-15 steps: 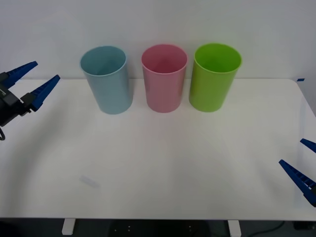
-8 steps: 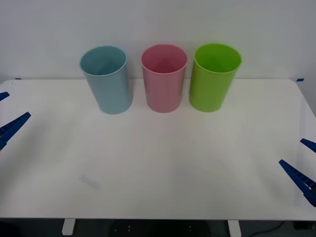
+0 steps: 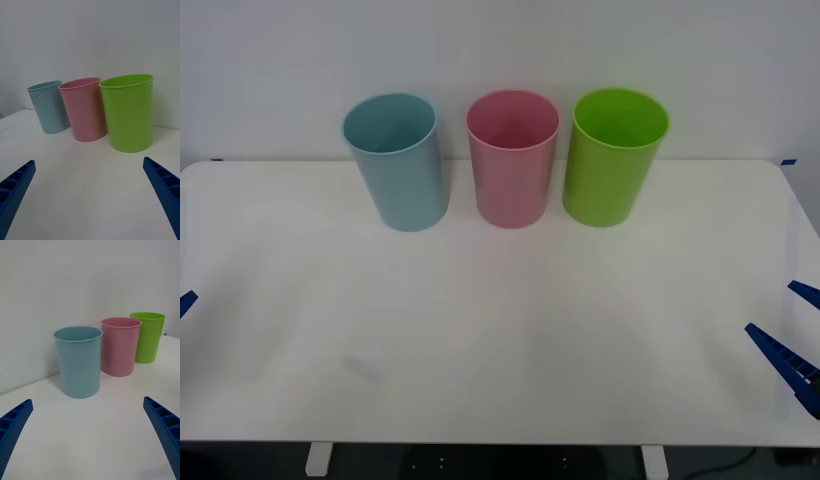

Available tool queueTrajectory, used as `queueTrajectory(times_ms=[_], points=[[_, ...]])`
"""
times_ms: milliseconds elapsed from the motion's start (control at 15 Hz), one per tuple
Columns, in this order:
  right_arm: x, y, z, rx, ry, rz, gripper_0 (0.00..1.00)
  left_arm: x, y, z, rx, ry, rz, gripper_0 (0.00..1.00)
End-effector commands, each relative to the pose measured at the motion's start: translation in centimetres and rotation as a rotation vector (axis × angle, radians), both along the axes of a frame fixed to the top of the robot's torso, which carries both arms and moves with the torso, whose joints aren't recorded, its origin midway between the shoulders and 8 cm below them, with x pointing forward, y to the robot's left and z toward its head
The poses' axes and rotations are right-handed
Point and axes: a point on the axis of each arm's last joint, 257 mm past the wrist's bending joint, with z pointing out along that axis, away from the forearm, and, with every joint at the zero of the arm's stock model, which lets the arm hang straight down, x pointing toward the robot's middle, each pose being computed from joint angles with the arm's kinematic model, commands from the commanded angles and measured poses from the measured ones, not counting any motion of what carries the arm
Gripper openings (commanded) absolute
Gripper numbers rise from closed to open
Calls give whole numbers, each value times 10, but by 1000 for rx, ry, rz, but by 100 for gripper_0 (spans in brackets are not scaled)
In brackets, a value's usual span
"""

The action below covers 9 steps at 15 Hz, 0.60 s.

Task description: Grasp the object on the table and drop it into the matching bin: aluminum can to the light blue bin, PET bottle to the pink bin.

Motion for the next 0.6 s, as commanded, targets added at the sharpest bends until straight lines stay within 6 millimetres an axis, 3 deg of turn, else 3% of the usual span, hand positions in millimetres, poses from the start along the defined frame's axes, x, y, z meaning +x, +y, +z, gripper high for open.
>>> queueTrajectory(times_ms=[67,600], points=[[0,0,0,0,0,0,100,-16,5,-14,53,6,8,100],[0,0,0,0,0,0,100,-32,1,-34,42,63,-5,100]])
